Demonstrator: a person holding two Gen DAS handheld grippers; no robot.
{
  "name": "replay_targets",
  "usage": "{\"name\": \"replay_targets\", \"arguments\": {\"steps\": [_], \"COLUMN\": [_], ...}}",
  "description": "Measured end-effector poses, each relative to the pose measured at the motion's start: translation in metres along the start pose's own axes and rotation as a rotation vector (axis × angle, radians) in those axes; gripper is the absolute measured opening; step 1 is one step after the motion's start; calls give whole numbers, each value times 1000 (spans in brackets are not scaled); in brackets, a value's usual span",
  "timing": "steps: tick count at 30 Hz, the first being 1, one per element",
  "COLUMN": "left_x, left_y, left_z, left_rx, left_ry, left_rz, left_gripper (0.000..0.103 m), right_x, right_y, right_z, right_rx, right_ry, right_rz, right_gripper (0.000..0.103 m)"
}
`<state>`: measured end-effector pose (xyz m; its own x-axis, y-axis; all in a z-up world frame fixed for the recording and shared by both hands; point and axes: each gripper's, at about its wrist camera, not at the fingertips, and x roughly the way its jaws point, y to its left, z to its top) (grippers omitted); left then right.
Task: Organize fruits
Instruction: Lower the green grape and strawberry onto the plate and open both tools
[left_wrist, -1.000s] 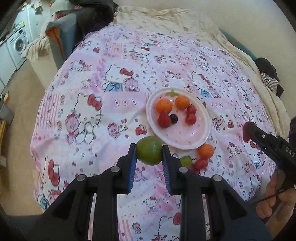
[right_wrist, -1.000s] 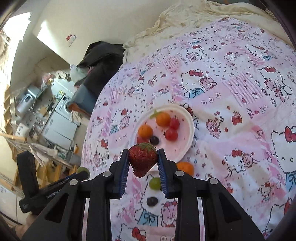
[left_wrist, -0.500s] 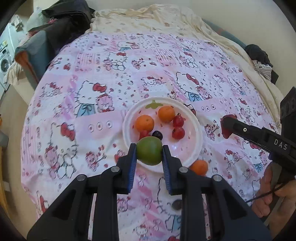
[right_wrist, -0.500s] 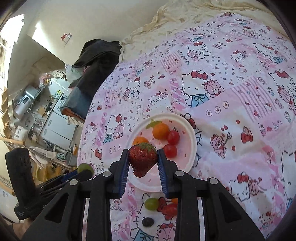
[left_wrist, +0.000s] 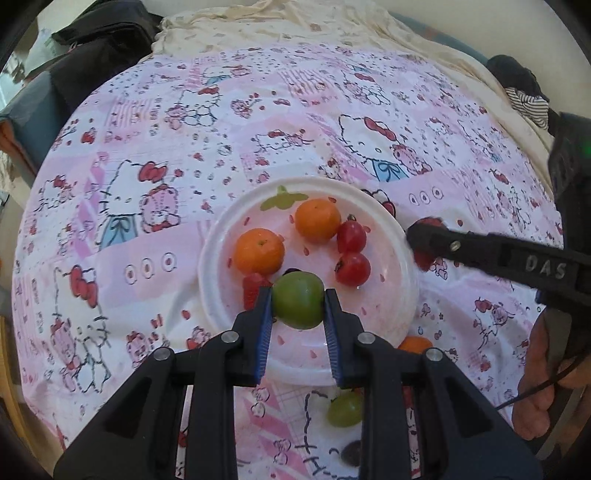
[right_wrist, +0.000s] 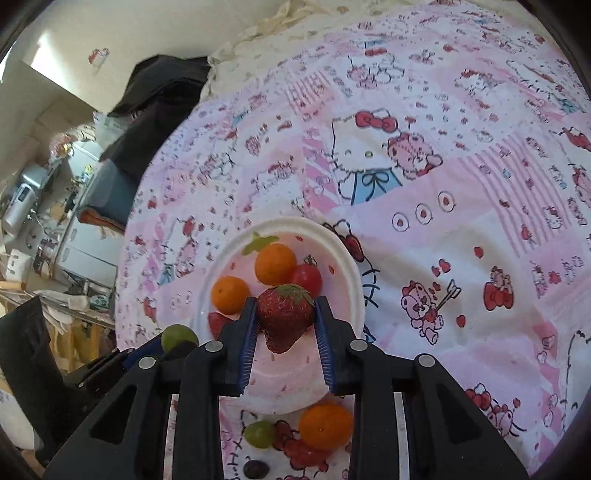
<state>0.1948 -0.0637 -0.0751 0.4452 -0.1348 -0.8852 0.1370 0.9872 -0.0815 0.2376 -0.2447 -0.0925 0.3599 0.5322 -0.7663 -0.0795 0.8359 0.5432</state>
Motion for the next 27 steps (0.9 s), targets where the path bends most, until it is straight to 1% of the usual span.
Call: {"name": "replay_targets", "arguments": {"steps": [3,7,12,20,27], "left_x": [11,22,31,32,33], "left_y": [-3,-2,1,1,3], "left_z": [0,-2,-4,-6,-3], "left_rx": [18,38,49,58,37], "left_ry": [15,17,23,17,32], "left_rz": [0,26,44,52,40], "left_gripper": [23,23,23,24,25], "right_x": [11,18,23,32,34], "right_y": [-2,-5,-14,-16,-16], "right_z": [-5,-9,-10,-12,-13], "right_rx": [3,9,54,73,71], "right_ry": [34,57,83,120,129], "right_rz": [-16,-26,-11,-27,-29], "right_gripper": [31,31,32,34,35]}}
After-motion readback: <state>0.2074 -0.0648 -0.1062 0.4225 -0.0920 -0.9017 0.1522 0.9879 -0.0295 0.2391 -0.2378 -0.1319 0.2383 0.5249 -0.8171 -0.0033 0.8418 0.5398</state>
